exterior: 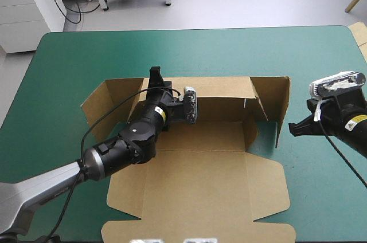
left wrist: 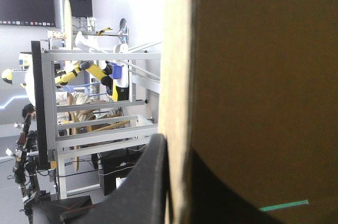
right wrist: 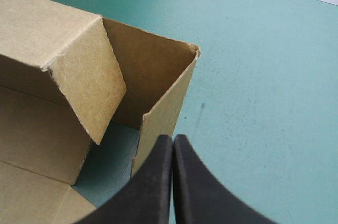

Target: Fold the box

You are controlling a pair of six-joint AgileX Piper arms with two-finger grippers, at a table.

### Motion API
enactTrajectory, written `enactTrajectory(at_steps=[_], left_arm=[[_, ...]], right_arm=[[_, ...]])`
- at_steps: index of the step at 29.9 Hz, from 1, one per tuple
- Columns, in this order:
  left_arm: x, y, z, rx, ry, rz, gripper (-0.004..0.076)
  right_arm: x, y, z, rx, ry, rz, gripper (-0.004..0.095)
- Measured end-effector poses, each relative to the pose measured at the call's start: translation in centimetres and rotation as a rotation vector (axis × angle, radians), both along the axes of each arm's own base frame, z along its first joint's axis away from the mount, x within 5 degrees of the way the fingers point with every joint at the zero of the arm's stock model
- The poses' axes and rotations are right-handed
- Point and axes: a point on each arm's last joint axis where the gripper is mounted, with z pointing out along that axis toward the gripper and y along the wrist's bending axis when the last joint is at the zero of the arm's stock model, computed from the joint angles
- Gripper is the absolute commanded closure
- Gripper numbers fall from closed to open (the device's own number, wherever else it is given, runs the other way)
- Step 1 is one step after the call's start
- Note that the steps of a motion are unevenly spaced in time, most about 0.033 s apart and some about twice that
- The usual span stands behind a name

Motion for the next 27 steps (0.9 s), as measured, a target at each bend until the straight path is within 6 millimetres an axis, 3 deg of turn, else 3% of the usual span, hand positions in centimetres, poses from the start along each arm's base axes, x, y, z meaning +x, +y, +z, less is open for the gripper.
enactTrajectory(at_steps=[4, 6, 9, 14, 16, 22, 27], left_arm=[[-0.7, -0.1, -0.5, -0.001, -0.013, 0.011, 0.0731], [-0.8, -0.2, -0.5, -0.010, -0.011, 0.016, 0.0731], [-0.8, -0.1, -0.5, -0.030, -0.010, 0.025, 0.0731], [-0.8, -0.1, -0.6, -0.040, -0.007, 0.029, 0.0731], [-0.8, -0.1, -0.7, -0.037, -0.007, 0.029, 0.0731], [-0.9, 0.0, -0.9, -0.027, -0.008, 0.025, 0.0731], [-1.1, 0.1, -1.2, -0.013, -0.011, 0.009, 0.0731]], right_arm=[[0.1, 0.0, 0.2, 0.020, -0.028, -0.015, 0.0906], [0.1, 0.0, 0.4, 0.023, -0.035, -0.016, 0.0852], [0.2, 0.0, 1.3, 0.028, -0.055, -0.018, 0.0703], [0.7, 0.0, 4.0, 0.068, -0.112, -0.036, 0.0369], [1.3, 0.0, 5.1, 0.075, -0.127, -0.038, 0.0287], [3.8, 0.2, 8.1, 0.095, -0.140, -0.043, 0.0269], [7.3, 0.4, 9.8, 0.117, -0.112, -0.051, 0.0270]])
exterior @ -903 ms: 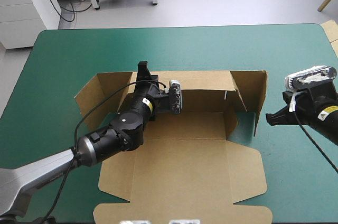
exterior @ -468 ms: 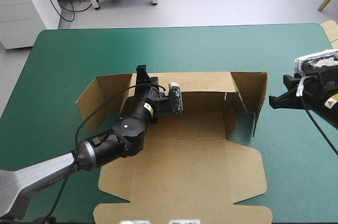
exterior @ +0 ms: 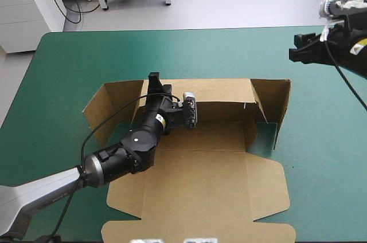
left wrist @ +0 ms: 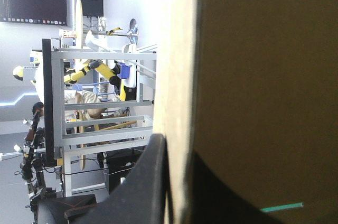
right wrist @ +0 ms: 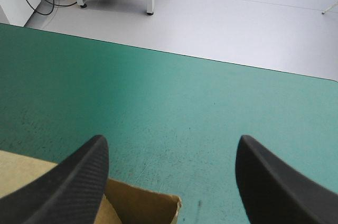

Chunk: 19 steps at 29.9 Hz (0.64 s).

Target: Fold the box

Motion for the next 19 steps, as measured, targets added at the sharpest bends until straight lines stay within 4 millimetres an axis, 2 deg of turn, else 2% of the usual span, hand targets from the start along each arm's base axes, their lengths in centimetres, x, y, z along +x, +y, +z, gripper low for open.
enactTrajectory(at_steps=[4, 9, 14, 19], left_arm=[[0.0, 0.0, -0.1, -0.005, 0.001, 0.001, 0.0731], [-0.1, 0.0, -0.2, -0.011, 0.001, 0.002, 0.0731], [0.0, 0.0, -0.2, -0.014, 0.000, 0.003, 0.0731], [0.0, 0.0, -0.1, -0.012, -0.010, 0.001, 0.0731]], right_arm=[[4.0, 0.2, 0.0, 0.011, 0.070, -0.001, 0.0270], [9.4, 0.5, -1.5, 0.021, 0.183, -0.004, 0.0270], [14.6, 0.8, -4.9, 0.039, 0.334, -0.016, 0.0271], [17.9, 1.0, -9.1, 0.065, 0.458, -0.043, 0.0273]])
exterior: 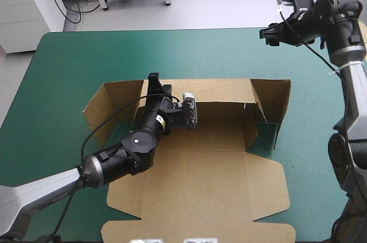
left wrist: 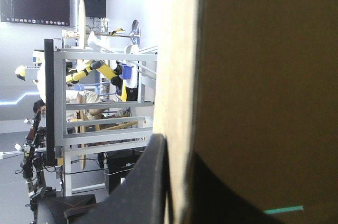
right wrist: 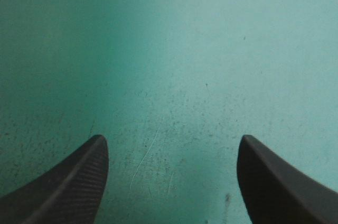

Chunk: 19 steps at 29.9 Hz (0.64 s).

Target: Fold the box

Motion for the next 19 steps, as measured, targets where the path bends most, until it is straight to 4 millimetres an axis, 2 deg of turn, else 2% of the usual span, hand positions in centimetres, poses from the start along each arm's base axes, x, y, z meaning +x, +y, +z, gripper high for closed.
enactTrajectory(at_steps=[4, 10, 14, 19], left_arm=[[0.0, 0.0, 0.0, 0.000, -0.003, -0.001, 0.0731], [0.0, 0.0, 0.0, 0.000, -0.003, -0.001, 0.0731], [0.0, 0.0, 0.0, -0.002, -0.003, 0.000, 0.0731], [0.0, 0.0, 0.0, -0.001, -0.003, 0.000, 0.0731]], right_arm=[[1.4, 0.2, -2.4, 0.019, 0.063, -0.003, 0.0276], [1.4, 0.3, -5.2, 0.025, 0.157, -0.001, 0.0276], [0.8, 0.3, -7.1, 0.021, 0.231, 0.009, 0.0276], [-1.1, 0.3, -6.9, 0.001, 0.246, 0.044, 0.0276]])
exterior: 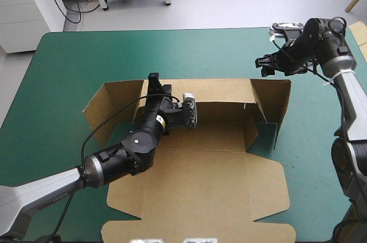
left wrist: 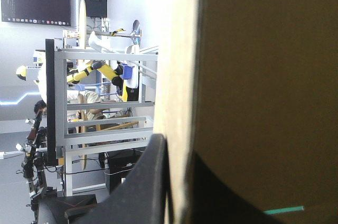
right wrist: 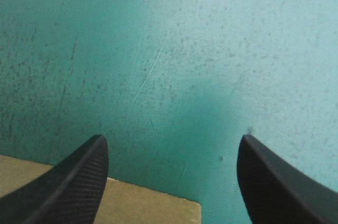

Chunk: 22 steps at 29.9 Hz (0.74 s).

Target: Fold the box

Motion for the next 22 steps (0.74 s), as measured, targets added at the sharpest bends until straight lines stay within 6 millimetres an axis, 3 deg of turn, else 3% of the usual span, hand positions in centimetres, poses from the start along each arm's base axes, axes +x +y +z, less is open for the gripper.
enactTrajectory(at_steps=[5, 15, 22], left_arm=[[0.0, 0.0, 0.0, -0.006, 0.002, 0.003, 0.0731], [0.0, 0.0, 0.0, -0.041, 0.009, 0.017, 0.0731], [0.0, 0.0, 0.0, -0.040, 0.008, 0.017, 0.0731]], right_arm=[[-2.2, -0.1, 1.0, -0.014, -0.011, 0.029, 0.0276], [-5.2, -0.1, -0.8, -0.024, 0.061, 0.073, 0.0276], [-7.3, 0.1, -0.7, 0.000, -0.032, 0.111, 0.0276]])
